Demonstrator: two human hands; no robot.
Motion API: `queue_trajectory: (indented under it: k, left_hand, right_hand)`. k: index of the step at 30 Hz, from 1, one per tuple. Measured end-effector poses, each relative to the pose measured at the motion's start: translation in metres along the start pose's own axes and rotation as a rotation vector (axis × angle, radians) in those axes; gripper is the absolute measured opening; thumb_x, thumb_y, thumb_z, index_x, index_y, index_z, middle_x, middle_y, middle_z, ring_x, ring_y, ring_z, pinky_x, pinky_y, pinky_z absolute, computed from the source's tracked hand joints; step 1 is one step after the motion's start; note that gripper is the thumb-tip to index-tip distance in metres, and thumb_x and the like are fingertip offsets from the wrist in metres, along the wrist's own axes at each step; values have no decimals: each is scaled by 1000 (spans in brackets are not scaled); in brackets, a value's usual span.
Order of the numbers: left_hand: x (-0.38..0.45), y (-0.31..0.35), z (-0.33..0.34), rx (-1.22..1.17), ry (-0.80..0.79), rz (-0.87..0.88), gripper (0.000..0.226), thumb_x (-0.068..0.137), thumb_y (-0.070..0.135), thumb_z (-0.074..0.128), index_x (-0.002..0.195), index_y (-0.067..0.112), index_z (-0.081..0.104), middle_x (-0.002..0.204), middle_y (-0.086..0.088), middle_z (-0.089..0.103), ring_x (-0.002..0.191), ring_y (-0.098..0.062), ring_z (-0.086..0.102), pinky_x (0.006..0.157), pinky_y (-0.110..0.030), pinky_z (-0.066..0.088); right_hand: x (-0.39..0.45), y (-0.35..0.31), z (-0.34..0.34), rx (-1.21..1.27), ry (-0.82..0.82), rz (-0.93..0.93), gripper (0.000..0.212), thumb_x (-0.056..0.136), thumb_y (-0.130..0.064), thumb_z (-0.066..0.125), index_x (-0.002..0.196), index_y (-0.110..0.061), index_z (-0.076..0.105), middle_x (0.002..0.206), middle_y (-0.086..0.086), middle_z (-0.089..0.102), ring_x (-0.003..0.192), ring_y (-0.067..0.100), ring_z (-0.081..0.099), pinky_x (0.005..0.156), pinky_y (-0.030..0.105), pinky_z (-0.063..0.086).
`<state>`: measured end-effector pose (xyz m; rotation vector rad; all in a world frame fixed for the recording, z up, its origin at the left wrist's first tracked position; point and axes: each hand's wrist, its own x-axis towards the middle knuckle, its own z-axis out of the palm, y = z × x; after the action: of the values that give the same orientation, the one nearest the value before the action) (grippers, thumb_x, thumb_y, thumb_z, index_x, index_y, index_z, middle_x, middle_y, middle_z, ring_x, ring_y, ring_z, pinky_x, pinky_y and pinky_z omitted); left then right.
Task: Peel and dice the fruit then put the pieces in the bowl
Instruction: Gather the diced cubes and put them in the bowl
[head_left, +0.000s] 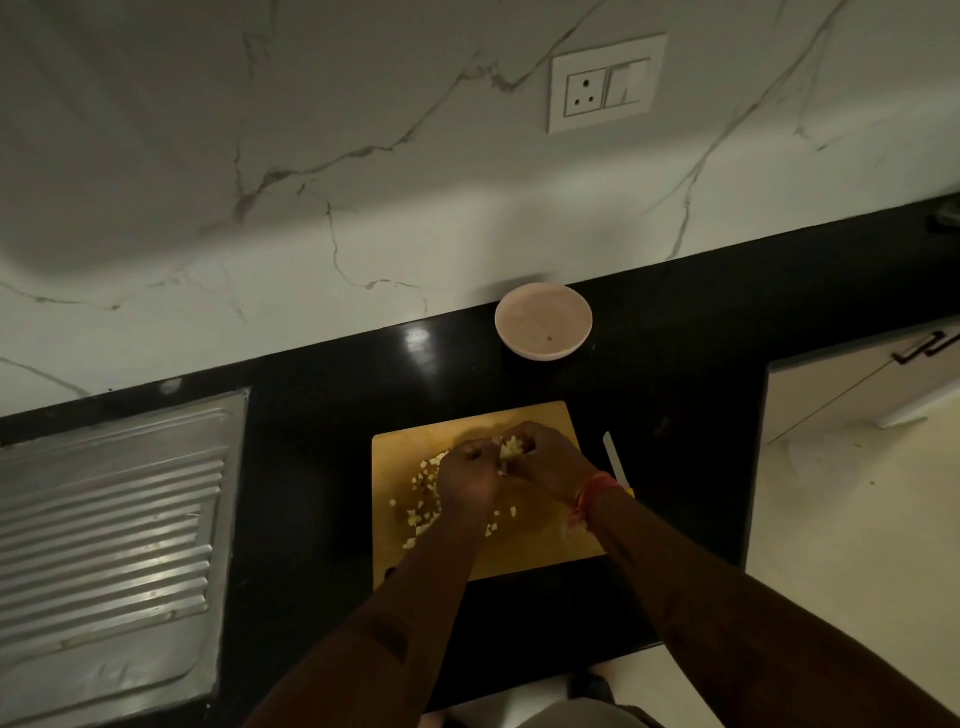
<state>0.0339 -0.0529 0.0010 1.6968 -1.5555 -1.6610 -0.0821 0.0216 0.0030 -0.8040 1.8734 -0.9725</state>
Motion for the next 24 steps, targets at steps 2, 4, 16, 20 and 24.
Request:
queue_trajectory:
  k: [2,4,16,20,24]
  left_hand:
    - [3,-2,3,8,-12,-2,12,96,35,67,88,30,75,96,5,75,94,-20,69,96,-47,56]
    - [5,-2,6,-5,-22,-18,10,94,35,70,89,29,77,92,7,76,92,-20,71,94,-46,57]
    - [1,13,22,-47,-92,-3,15,97,19,66,107,12,74,93,1,72,78,-13,67,69,-27,57]
    - [10,28,28,-64,-135,-6,8,94,15,66,94,20,72,105,-9,74,88,-23,69,82,-39,60]
    - [29,64,41,-14,-136,101,16,95,12,64,106,11,76,105,-7,76,88,-16,67,75,-27,55]
  right_hand:
    - [3,2,-1,-12,18,2,31,84,-26,79,113,-21,68,105,-5,69,98,13,65,78,21,51]
    - [4,4,-4,-3,32,10,30,82,-25,80,110,-20,69,103,-4,71,97,14,66,84,28,55]
    - [8,10,-22,8,60,78,21,90,-23,72,111,-21,69,109,-2,69,104,15,64,90,30,53]
    - [16,5,-33,-26,93,96,29,91,-31,71,119,-23,67,115,-6,66,109,13,61,90,26,48]
    - [39,-18,-57,62,119,75,25,86,-24,76,110,-27,70,104,-7,72,100,9,66,96,36,53]
